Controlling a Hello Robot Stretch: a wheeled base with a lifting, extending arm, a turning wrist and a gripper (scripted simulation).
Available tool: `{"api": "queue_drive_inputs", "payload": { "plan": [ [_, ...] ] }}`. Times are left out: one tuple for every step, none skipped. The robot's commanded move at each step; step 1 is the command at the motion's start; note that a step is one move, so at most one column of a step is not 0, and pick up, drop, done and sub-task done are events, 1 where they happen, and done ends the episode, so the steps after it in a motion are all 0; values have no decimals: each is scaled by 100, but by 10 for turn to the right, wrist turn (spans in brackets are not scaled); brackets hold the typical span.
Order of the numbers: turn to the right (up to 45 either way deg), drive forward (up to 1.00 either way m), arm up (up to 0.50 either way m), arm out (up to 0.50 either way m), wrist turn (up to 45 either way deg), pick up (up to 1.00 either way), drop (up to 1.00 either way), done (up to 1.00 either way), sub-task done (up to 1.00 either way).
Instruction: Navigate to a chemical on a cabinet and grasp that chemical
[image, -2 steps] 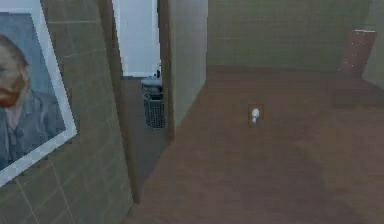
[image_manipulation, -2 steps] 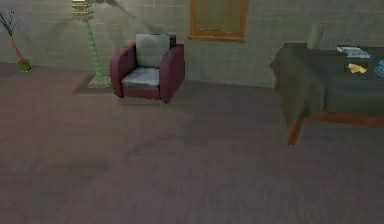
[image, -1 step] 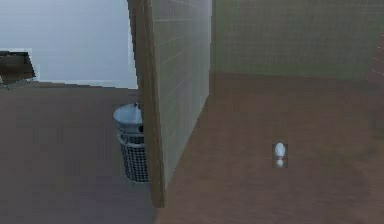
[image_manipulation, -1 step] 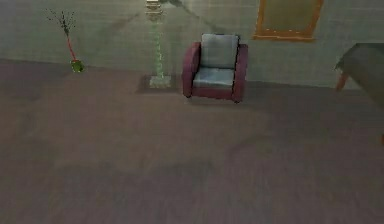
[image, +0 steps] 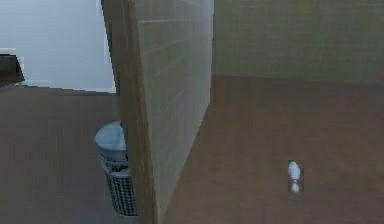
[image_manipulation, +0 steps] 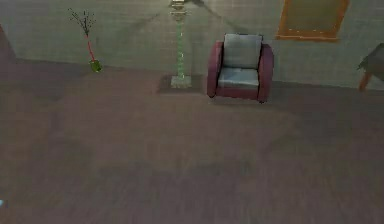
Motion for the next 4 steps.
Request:
{"api": "queue_drive_inputs", "payload": {
  "plan": [
    [-270, 0, 0, 0, 0, 0, 0, 0, 0],
    [0, 40, 0, 0, 0, 0, 0, 0, 0],
    [-420, 0, 0, 0, 0, 0, 0, 0, 0],
    [0, 30, 0, 0, 0, 0, 0, 0, 0]
  ]
}}
